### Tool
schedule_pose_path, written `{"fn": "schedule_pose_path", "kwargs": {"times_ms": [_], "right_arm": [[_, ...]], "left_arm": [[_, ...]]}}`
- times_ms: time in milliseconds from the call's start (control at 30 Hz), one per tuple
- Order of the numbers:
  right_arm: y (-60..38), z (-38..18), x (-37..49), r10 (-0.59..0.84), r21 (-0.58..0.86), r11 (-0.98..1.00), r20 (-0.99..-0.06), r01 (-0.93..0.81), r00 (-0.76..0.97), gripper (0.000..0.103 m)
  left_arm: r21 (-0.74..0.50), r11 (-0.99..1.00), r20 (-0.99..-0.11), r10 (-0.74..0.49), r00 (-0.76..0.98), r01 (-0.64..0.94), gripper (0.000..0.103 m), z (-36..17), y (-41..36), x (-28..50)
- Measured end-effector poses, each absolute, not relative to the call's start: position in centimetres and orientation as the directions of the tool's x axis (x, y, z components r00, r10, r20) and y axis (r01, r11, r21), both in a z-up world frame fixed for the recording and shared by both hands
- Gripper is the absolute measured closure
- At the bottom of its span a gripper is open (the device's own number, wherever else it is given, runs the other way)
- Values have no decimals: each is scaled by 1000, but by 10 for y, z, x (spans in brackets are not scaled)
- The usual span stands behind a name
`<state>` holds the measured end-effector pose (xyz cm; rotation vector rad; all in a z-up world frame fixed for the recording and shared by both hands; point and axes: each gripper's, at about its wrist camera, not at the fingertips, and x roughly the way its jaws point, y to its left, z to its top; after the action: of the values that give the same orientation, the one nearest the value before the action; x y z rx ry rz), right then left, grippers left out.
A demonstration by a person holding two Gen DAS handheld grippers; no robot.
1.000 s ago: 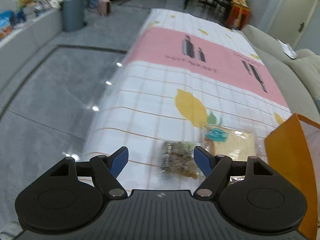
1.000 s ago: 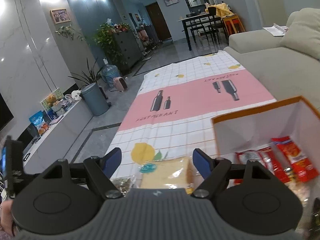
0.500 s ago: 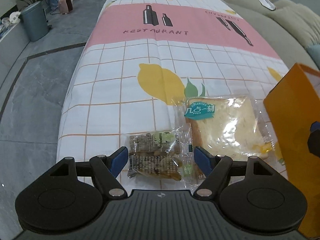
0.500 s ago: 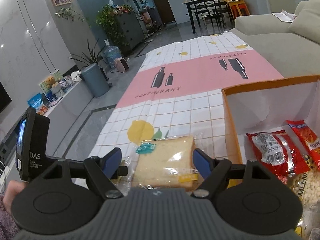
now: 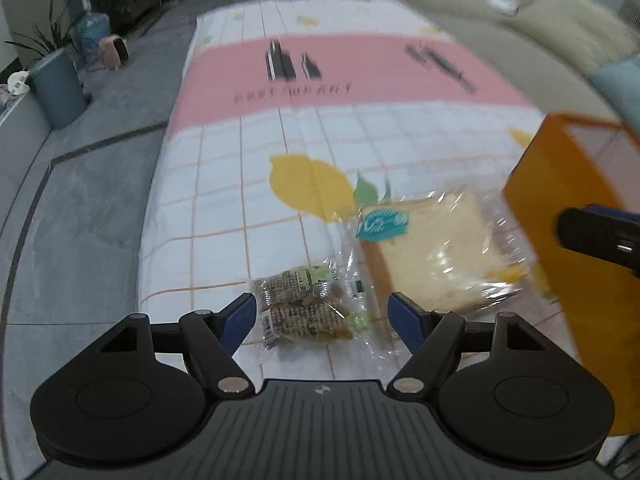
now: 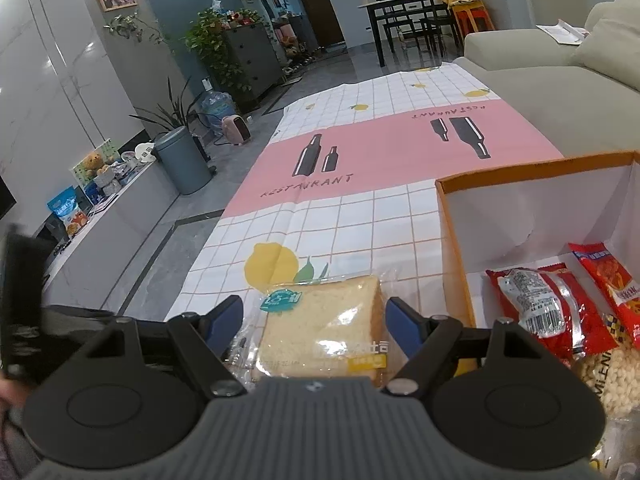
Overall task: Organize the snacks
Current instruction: 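Grasp the wrapped bread slice with the right tool and lift it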
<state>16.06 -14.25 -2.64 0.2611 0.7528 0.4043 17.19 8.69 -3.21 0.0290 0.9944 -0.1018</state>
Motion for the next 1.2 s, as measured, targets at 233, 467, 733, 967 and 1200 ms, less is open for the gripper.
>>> {"fn": "schedule_pose_path", "kwargs": {"times_ms": [233, 467, 733, 967, 1200], "right_arm": [[-153, -17, 162, 442, 372, 891, -584, -259, 681, 26], [-162, -10, 160, 443, 389, 887, -559, -250, 700, 26], [-169, -8, 161, 433, 379, 892, -556, -247, 709, 26], [-170, -11, 162, 421, 374, 897, -566, -234, 709, 26], [-168, -10, 158, 396, 318, 915, -579, -250, 713, 26]], "left_arm": [[-131, 964, -801, -241, 547, 233, 23, -19, 83, 139], [-120, 960, -846, -231, 480, 252, 44, -46, 51, 145], [-27, 983, -887, -107, 448, 180, 47, -75, 47, 156], [-8, 984, -883, -91, 460, 179, 78, -82, 40, 163], [-48, 983, -859, -130, 495, 175, 100, -73, 38, 160]]}}
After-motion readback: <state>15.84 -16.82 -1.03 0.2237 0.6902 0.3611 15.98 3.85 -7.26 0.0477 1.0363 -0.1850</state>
